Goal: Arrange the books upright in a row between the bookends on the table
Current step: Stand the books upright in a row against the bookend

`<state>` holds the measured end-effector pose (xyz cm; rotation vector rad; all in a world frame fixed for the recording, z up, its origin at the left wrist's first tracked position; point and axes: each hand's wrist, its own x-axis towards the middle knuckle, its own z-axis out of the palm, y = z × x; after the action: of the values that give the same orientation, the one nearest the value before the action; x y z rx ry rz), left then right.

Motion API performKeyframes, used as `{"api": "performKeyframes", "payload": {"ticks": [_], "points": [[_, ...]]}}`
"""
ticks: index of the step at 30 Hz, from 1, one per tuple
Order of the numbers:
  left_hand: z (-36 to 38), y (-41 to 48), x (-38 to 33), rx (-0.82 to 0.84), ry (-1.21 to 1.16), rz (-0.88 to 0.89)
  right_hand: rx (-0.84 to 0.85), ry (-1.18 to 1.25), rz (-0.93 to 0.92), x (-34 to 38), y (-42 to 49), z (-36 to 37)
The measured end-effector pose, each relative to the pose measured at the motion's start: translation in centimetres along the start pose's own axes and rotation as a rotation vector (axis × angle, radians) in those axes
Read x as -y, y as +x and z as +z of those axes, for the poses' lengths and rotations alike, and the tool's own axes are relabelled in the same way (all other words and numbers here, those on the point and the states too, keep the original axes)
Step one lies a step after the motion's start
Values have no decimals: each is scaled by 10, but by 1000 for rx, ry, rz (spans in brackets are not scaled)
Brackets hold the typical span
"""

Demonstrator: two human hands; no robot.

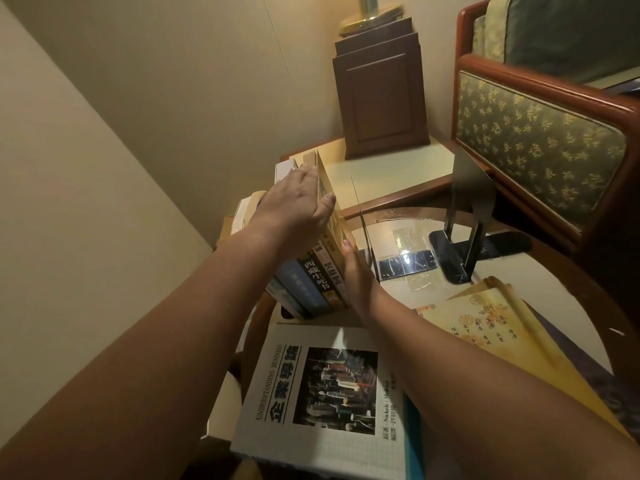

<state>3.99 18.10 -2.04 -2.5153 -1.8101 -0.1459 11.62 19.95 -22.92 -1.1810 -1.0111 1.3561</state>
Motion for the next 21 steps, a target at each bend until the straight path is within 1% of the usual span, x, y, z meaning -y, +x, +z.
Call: {"api": "performKeyframes", "payload": {"ticks": [7, 10, 13, 17, 19, 21], "points": [[-1, -1, -2, 11, 7, -36, 35, -49, 58, -27, 26, -6], [-2, -1, -1, 17, 1, -50, 23, -104, 71, 10, -9, -10], [-2, 0, -1, 15, -13, -54, 61, -208, 105, 45, -53, -14], [-3, 1, 0, 13, -29, -53, 122, -218, 160, 56, -85, -25], [-4, -1, -1, 14, -38, -58, 124, -326, 94, 61, -104, -28], [-6, -3, -3, 7, -43, -64, 126, -534, -35, 63, -130, -31]]}}
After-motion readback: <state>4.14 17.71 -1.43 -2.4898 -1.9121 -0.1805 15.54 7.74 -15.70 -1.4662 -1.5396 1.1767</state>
